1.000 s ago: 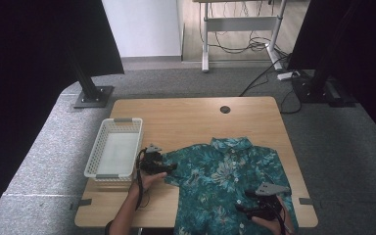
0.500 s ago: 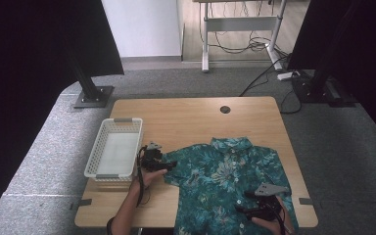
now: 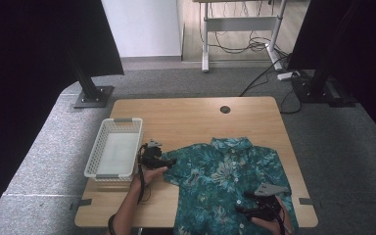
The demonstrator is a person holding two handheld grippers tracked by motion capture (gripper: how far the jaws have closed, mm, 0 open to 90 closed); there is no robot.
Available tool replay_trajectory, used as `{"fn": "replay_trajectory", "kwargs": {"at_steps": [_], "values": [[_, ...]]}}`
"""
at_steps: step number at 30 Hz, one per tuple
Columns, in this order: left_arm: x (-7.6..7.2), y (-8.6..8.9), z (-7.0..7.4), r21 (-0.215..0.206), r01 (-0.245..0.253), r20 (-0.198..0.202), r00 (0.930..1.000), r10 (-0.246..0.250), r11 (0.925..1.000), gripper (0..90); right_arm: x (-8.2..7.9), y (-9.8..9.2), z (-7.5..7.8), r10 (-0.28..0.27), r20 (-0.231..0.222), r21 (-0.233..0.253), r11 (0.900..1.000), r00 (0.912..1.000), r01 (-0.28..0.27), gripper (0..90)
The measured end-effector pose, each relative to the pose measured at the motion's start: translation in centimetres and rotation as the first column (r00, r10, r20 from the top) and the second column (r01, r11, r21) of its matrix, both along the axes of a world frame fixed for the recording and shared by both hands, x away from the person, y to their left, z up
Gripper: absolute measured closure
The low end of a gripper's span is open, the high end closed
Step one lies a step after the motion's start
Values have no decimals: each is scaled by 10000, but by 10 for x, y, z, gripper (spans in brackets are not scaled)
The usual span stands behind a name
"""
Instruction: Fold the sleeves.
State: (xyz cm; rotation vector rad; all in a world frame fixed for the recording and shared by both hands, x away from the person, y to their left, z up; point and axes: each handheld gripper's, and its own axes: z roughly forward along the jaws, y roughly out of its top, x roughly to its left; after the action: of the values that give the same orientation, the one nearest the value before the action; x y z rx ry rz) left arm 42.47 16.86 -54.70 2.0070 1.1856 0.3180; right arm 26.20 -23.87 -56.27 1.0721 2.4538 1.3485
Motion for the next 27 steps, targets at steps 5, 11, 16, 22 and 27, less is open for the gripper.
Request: {"fn": "replay_trajectory", "kwargs": {"at_steps": [5,11,16,22,27], "values": [[1,0,0,-51,-69,27,10000,69,10000,149,0,0,0,6,-8,8,10000,10000,-6,283],[-3,0,0,-140,-31,121,9999,33,9999,257,0,0,0,12,-21,26,10000,10000,-12,284],[-6,-2,-1,-361,-96,113,9999,100,9993,449,0,0,0,12,-20,37,10000,10000,-12,284],[-7,-3,0,-524,-312,-234,9993,300,9981,719,1,0,0,18,-31,66,10000,10000,-18,284],[-9,-3,0,-566,-250,-480,9986,223,9981,843,1,0,0,28,-30,72,10000,10000,-28,281]]}}
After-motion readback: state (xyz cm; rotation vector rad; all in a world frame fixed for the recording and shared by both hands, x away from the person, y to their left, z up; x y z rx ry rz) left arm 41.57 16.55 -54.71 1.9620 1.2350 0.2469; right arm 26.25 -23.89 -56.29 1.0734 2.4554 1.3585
